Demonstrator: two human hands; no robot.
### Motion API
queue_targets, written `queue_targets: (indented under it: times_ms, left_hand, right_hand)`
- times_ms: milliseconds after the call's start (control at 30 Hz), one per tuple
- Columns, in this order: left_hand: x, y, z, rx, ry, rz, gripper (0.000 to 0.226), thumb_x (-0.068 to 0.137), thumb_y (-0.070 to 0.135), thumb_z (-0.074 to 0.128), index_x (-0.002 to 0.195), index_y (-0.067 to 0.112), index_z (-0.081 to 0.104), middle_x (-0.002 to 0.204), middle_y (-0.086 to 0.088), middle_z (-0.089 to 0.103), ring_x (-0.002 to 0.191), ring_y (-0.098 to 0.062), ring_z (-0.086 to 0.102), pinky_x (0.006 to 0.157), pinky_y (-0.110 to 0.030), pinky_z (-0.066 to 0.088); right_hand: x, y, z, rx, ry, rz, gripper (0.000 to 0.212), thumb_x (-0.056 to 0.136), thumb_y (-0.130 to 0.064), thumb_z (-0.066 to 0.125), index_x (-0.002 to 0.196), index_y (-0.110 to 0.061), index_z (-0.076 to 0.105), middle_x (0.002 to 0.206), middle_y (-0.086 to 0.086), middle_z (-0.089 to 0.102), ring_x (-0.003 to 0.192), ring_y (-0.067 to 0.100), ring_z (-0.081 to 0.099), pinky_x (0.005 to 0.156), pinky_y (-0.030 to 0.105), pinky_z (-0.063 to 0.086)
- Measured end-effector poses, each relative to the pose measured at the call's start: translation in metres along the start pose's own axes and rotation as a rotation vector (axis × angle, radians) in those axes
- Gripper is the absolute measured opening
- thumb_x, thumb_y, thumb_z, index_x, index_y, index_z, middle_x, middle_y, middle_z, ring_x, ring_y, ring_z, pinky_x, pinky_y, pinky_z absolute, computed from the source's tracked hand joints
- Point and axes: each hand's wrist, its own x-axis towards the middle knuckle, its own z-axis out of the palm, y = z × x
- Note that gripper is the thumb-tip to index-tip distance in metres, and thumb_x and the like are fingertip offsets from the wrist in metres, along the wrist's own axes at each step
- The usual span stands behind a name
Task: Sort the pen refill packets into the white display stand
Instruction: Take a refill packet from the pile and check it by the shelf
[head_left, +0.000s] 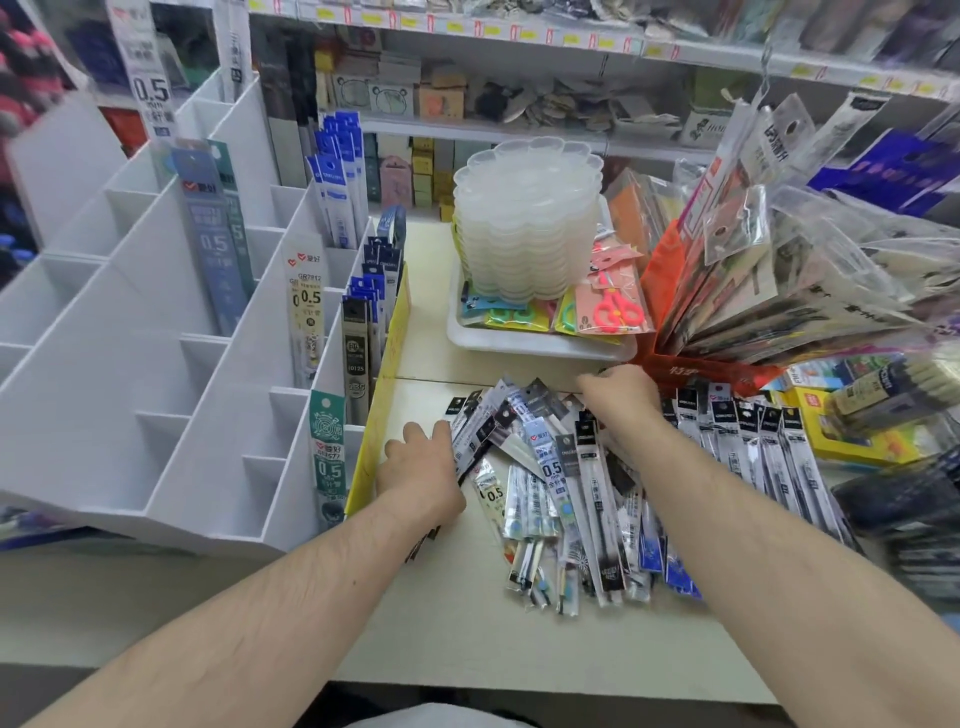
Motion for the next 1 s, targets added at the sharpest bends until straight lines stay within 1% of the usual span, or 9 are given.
queue_targets:
  times_ms: [167, 267, 367, 433, 533, 633, 733, 833, 1000]
  left_hand:
    - [0.002, 0.0, -0.001, -0.005, 0.012, -0.004, 0.055, 0.082, 0.01, 0.061, 0.128, 0.02, 0.033, 0.121, -0.012, 0.038, 0.107, -0.032, 0.045, 0.071, -0.035, 0.042]
    - [0.001, 0.001, -0.001, 0.01, 0.0, -0.005, 0.055, 0.081, 0.011, 0.061, 0.128, 0.019, 0.032, 0.122, -0.012, 0.038, 0.109, -0.032, 0.044, 0.072, -0.035, 0.042]
    - [0.0, 0.002, 0.0, 0.033, -0.002, -0.01, 0.056, 0.081, 0.014, 0.062, 0.129, 0.019, 0.032, 0.124, -0.012, 0.037, 0.112, -0.032, 0.043, 0.074, -0.035, 0.042]
    - [0.001, 0.002, 0.001, 0.051, -0.005, -0.015, 0.059, 0.081, 0.022, 0.065, 0.13, 0.019, 0.032, 0.126, -0.011, 0.037, 0.115, -0.032, 0.042, 0.078, -0.036, 0.042]
    - [0.003, 0.004, 0.002, 0.078, -0.006, -0.021, 0.066, 0.081, 0.041, 0.069, 0.132, 0.02, 0.033, 0.131, -0.012, 0.036, 0.12, -0.032, 0.04, 0.088, -0.039, 0.044]
    - [0.006, 0.007, 0.005, 0.097, 0.002, -0.023, 0.068, 0.081, 0.047, 0.07, 0.131, 0.019, 0.034, 0.133, -0.013, 0.036, 0.123, -0.033, 0.038, 0.092, -0.04, 0.044]
    - [0.009, 0.01, 0.004, 0.072, -0.012, -0.021, 0.062, 0.084, 0.036, 0.07, 0.131, 0.017, 0.035, 0.132, -0.014, 0.035, 0.121, -0.033, 0.038, 0.083, -0.038, 0.042]
    - [0.009, 0.016, 0.004, 0.048, -0.024, -0.011, 0.054, 0.085, 0.024, 0.067, 0.129, 0.015, 0.036, 0.127, -0.015, 0.036, 0.116, -0.034, 0.041, 0.076, -0.038, 0.039]
    - [0.006, 0.019, 0.005, -0.039, 0.03, 0.01, 0.04, 0.09, 0.011, 0.056, 0.124, 0.011, 0.035, 0.12, -0.017, 0.042, 0.108, -0.037, 0.05, 0.074, -0.038, 0.039]
  right_hand:
    - [-0.04, 0.014, -0.045, 0.017, 0.066, -0.075, 0.041, 0.085, -0.033, 0.061, 0.055, -0.018, 0.038, 0.054, 0.001, 0.032, 0.054, 0.022, 0.033, 0.058, 0.032, 0.025]
    - [-0.073, 0.038, -0.057, 0.034, -0.017, -0.112, 0.048, 0.09, -0.034, 0.063, 0.052, -0.013, 0.041, 0.047, 0.0, 0.039, 0.05, 0.023, 0.038, 0.058, 0.031, 0.033]
    - [-0.082, 0.055, -0.055, -0.055, -0.109, -0.145, 0.022, 0.093, -0.035, 0.064, 0.081, -0.019, 0.073, 0.086, -0.006, 0.073, 0.085, 0.018, 0.065, 0.08, 0.034, 0.05]
    - [-0.079, 0.059, -0.049, -0.126, -0.159, -0.165, 0.025, 0.093, -0.036, 0.066, 0.112, -0.021, 0.073, 0.115, -0.009, 0.065, 0.108, 0.014, 0.059, 0.094, 0.032, 0.044]
    - [-0.076, 0.062, -0.041, -0.17, -0.099, -0.255, 0.039, 0.091, -0.034, 0.067, 0.127, -0.02, 0.066, 0.14, 0.001, 0.053, 0.124, 0.019, 0.052, 0.107, 0.035, 0.038]
    - [-0.093, 0.076, -0.04, -0.201, 0.055, -0.268, 0.019, 0.092, -0.03, 0.064, 0.106, -0.019, 0.07, 0.109, -0.002, 0.064, 0.091, 0.016, 0.061, 0.087, 0.033, 0.049]
    - [-0.117, 0.1, -0.035, -0.385, -0.028, -0.212, 0.012, 0.09, -0.033, 0.063, 0.086, -0.021, 0.063, 0.077, -0.005, 0.065, 0.07, 0.017, 0.061, 0.068, 0.034, 0.054]
    - [-0.125, 0.112, -0.027, -0.413, -0.176, -0.185, 0.015, 0.09, -0.034, 0.064, 0.099, -0.022, 0.063, 0.08, -0.005, 0.066, 0.072, 0.017, 0.064, 0.07, 0.035, 0.056]
    - [-0.121, 0.095, -0.018, -0.202, -0.117, -0.2, 0.012, 0.093, -0.032, 0.062, 0.098, -0.023, 0.067, 0.076, -0.006, 0.066, 0.069, 0.015, 0.064, 0.068, 0.031, 0.054]
